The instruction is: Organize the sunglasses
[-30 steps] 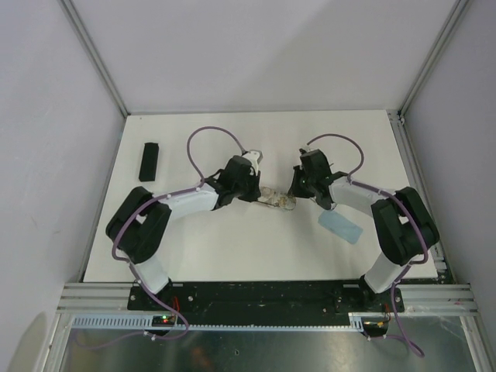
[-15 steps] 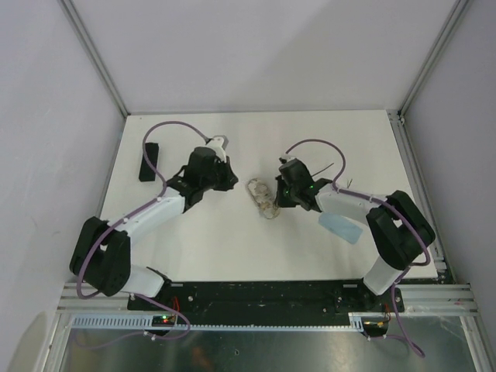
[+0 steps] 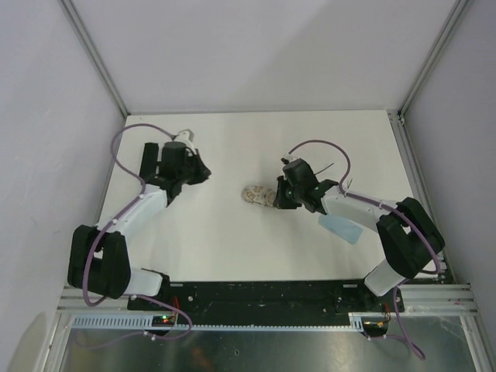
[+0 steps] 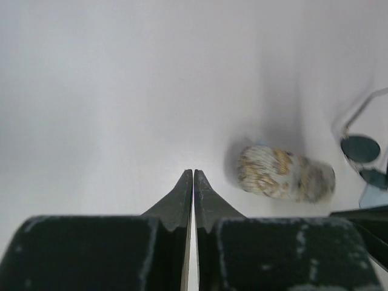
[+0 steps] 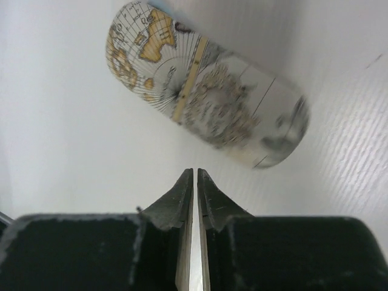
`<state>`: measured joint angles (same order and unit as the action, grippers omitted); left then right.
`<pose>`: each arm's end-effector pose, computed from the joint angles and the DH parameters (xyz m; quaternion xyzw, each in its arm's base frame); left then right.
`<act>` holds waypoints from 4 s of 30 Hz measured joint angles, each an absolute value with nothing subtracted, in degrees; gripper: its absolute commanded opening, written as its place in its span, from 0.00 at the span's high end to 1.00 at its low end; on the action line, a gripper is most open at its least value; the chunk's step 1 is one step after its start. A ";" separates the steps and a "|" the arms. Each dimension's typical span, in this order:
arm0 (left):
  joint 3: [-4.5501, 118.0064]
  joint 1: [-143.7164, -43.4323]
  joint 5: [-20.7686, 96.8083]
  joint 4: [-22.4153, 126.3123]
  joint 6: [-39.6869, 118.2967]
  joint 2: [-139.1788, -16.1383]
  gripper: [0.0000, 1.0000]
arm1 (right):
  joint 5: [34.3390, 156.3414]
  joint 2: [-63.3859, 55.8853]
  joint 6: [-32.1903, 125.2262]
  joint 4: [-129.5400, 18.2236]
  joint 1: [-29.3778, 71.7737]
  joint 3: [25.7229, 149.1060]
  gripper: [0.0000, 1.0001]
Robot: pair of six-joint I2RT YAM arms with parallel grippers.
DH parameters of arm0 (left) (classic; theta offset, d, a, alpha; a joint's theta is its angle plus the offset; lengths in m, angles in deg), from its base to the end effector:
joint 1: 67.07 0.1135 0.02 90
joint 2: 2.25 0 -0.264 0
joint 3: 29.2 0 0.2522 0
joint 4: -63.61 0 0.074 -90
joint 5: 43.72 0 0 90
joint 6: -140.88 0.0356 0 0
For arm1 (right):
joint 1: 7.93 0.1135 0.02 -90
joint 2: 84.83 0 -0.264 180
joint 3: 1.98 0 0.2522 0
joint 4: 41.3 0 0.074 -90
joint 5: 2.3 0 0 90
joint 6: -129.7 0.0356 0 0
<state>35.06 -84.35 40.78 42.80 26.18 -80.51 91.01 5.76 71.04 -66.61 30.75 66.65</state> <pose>0.2863 -0.0926 0.2485 -0.0351 0.8848 -0.2054 0.4168 0.2571 0.2084 0.2027 -0.0701 0.9283 0.2310 0.2828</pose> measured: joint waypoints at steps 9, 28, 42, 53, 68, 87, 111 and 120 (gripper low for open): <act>43.85 -66.17 36.41 41.92 22.24 -82.85 0.71 | 94.75 10.59 70.75 -63.44 27.95 66.67 0.90; 73.24 -55.04 41.13 30.84 32.89 -110.80 0.00 | 98.81 11.11 63.49 -64.67 26.92 69.84 0.64; 74.80 -55.50 50.90 25.79 43.51 -124.12 0.33 | 104.32 8.20 62.12 -66.02 22.09 69.89 0.58; 76.19 -56.35 50.14 22.69 43.22 -125.06 0.74 | 102.90 7.98 63.34 -67.77 23.29 69.58 0.58; 62.40 -78.56 40.06 22.71 35.68 -96.77 0.73 | 94.09 6.45 73.68 -61.22 31.66 61.80 0.55; 33.09 -86.52 36.83 25.38 29.80 -60.51 0.65 | 87.91 21.51 76.15 -58.88 30.86 73.67 0.49; 29.35 -82.34 27.60 27.06 31.16 -65.67 0.61 | 85.13 31.92 74.27 -69.17 29.52 91.98 0.35; 22.80 -94.34 29.92 34.73 24.10 -70.09 0.56 | 85.09 11.59 72.57 -72.38 29.59 79.42 0.35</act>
